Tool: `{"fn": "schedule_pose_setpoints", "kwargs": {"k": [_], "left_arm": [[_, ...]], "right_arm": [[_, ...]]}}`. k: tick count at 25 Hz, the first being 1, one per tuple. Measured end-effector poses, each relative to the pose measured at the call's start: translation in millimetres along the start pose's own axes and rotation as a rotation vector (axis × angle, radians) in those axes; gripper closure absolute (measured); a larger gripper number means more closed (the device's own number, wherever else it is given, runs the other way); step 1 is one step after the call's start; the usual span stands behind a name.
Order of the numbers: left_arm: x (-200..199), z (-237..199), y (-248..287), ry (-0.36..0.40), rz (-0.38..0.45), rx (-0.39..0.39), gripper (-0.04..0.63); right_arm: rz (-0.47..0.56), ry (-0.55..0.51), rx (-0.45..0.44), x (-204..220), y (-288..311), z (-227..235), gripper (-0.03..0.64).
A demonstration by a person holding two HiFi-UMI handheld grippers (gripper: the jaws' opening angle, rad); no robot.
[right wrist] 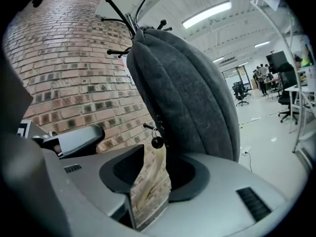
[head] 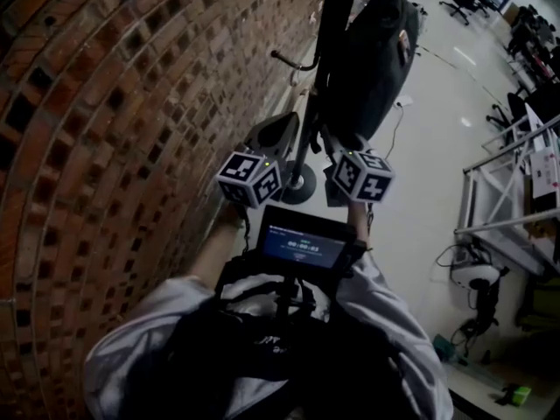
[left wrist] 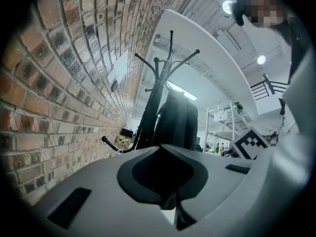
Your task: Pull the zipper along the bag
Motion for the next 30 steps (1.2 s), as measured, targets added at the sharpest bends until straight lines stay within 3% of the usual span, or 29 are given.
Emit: {"fn": "schedule_pose_setpoints", "kwargs": {"k": [9,16,22,25,30], "left_arm": [[7.2,-12.9,11.6,-0.026,-0.016,0.052,0.588],[10.0,-17.2,17.3,-0.065,-0.012,0.061,0.588],[10.2,-19.8,21.3,-0.071,-0.009,0.063,0.588],[11.1,-22.5,22.6,-0.069,-0.012,0.063,0.588],[12.0,-25.4,21.3,-0.068,-0.017,0.059,0.588]], "right_arm": [[0.095,0.028,0.034,-1.3,-13.8,3.3,0.476],[0.07,-0.007,-0.081,1.0,-22.6,-2.5,0.491],[0.029,-0.084,-0.12,1.1,-12.7,-12.2,0.491],[0.018,-0.091,-0.094,0.7,-3.6,-12.1,0.491],[0.01,-0.014,-0.022,7.7,-4.5,6.1,0.491]]}}
Point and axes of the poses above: the fingertips, and each gripper's own axes: y forward along the fingers, z to its right, x out of its underside, the point moved 7 cm from there along -y, backward along the fingers, and after that the axes turned 4 degrees about y, right-handed, at the moved point
